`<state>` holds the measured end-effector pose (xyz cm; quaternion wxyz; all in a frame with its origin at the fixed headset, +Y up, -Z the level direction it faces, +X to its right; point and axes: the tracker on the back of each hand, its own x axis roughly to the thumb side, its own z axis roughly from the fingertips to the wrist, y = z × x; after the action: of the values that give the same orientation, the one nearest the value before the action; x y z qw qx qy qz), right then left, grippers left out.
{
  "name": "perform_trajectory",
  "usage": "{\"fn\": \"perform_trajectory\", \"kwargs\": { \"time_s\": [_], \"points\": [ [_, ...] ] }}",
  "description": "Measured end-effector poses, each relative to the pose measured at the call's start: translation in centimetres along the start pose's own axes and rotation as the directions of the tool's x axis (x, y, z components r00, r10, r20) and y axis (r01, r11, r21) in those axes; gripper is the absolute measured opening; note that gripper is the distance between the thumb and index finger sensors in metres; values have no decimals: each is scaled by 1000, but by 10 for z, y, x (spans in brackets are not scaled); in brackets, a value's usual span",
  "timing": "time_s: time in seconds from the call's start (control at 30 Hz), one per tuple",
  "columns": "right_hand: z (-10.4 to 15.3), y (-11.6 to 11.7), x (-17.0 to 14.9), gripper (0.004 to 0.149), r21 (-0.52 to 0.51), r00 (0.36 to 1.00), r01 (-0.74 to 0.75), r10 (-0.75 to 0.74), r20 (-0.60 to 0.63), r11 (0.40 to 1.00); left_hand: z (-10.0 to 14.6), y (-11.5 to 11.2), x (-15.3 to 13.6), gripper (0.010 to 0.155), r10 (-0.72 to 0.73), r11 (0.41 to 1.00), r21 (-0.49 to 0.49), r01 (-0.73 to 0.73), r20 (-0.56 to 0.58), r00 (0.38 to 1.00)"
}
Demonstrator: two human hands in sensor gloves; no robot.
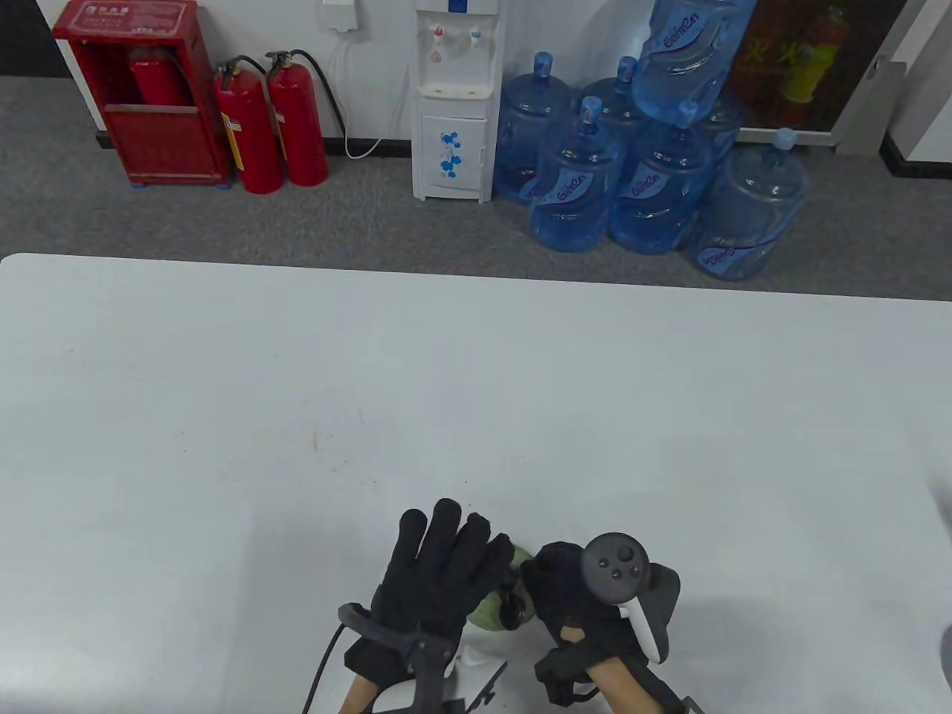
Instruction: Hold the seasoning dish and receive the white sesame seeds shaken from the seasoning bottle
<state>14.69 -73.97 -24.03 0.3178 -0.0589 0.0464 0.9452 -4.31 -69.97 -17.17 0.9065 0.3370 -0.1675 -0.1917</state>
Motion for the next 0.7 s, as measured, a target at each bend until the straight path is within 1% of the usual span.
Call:
{"fn": "perform_trajectory", "kwargs": {
  "time_s": [0.03,0.07,0.1,0.13,0.17,0.2,0.23,0.27,0.3,0.33,0.37,0.4,0.43,0.47,0.5,0.53,0.57,0.6,0.63,0.67,0.7],
  "points": [
    [1,-1,0,38,3,1000,11,-11,0,1000,-2,11,-4,64,-42,994,104,42,2,999],
    [2,-3,1,39,-2,1000,19,-19,6,1000,-1,23,-12,64,15,982,187,1,-85,996],
    [2,-4,1,38,-7,1000,20,-20,10,1000,-1,26,-14,64,94,977,200,-69,-116,989],
    [2,-4,1,38,-10,1000,14,-14,12,1000,-3,20,-11,64,153,981,139,-137,-116,981],
    [1,-2,0,38,-10,1000,4,-4,9,1000,-6,11,-6,64,164,986,19,-163,-109,980],
    [0,-1,-1,38,-4,1000,-4,4,2,1000,-3,3,-2,64,82,994,-71,-88,-74,994],
    [0,0,-2,38,0,1000,-2,2,-1,1000,-1,5,-3,64,38,999,11,-37,-41,998],
    [0,-1,-2,38,3,1000,8,-8,0,1000,-2,17,-8,64,7,993,122,-1,-51,999],
    [1,-2,-1,38,-3,1000,16,-16,4,1000,-1,25,-14,64,50,980,195,-27,-111,993],
    [0,-2,0,38,-6,1000,15,-15,5,1000,-3,20,-13,64,120,981,164,-101,-109,987],
    [0,-1,0,38,-7,1000,8,-8,6,1000,-6,10,-9,64,125,991,58,-120,-101,987],
    [0,0,0,38,-3,1000,1,-1,2,1000,-4,-4,-3,64,74,992,-97,-79,-61,995],
    [0,1,0,38,1,1000,1,-1,-1,1000,0,-4,-1,64,36,998,-48,-36,2,999],
    [1,1,0,38,4,1000,8,-8,0,1000,-2,6,-4,64,3,999,52,-3,9,1000],
    [2,-1,0,38,2,1000,14,-14,5,1000,-1,18,-10,64,7,989,145,1,-56,998],
    [2,-2,1,38,-4,1000,18,-18,10,1000,-1,20,-12,64,58,984,171,-41,-90,994],
    [2,-2,1,38,-6,1000,15,-15,12,1000,-6,11,-9,64,119,991,69,-114,-87,989],
    [1,-1,0,38,-7,1000,7,-6,10,1000,-7,0,-4,64,106,992,-57,-110,-78,991],
    [0,-1,-1,38,-5,1000,5,-5,2,1000,-3,-4,-1,64,55,994,-92,-59,-42,998],
    [0,-1,-2,38,-2,1000,11,-11,-4,1000,-3,4,-2,64,28,999,19,-28,-11,1000],
    [0,-1,-2,38,0,1000,17,-17,-3,1000,-2,16,-5,64,24,996,92,-20,-42,999]
  ]
}}
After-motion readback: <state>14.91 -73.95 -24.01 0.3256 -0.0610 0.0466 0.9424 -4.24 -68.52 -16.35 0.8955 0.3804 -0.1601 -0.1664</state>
